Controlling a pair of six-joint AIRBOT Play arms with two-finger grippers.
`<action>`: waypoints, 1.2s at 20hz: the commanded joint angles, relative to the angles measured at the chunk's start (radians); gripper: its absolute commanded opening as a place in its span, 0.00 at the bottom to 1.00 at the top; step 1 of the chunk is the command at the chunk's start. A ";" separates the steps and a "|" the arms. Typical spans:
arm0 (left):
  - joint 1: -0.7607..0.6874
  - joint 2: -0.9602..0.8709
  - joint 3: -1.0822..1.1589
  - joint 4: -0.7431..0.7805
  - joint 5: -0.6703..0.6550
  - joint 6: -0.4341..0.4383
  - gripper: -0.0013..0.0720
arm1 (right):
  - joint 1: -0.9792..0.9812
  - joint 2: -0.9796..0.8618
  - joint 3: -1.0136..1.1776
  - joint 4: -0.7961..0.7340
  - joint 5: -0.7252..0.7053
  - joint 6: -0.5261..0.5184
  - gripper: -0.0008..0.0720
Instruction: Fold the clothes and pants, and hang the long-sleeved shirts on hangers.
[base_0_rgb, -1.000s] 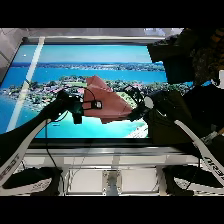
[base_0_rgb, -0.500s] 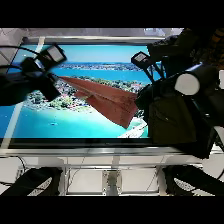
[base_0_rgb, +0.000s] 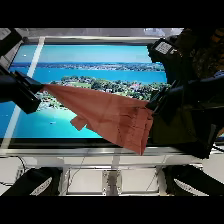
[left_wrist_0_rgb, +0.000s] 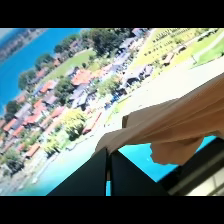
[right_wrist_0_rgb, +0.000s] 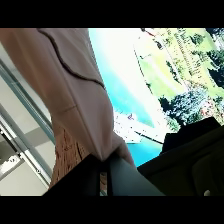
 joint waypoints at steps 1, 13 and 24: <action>0.000 -0.011 0.019 -0.050 0.176 -0.113 0.04 | 0.003 -0.016 0.024 0.070 0.076 0.006 0.04; 0.001 -0.146 0.019 0.024 0.043 -0.135 0.04 | -0.109 -0.298 0.027 0.130 -0.041 -0.104 0.04; 0.000 -0.442 0.040 0.325 -0.319 -0.136 0.04 | -0.275 -0.376 0.034 0.179 -0.264 -0.190 0.04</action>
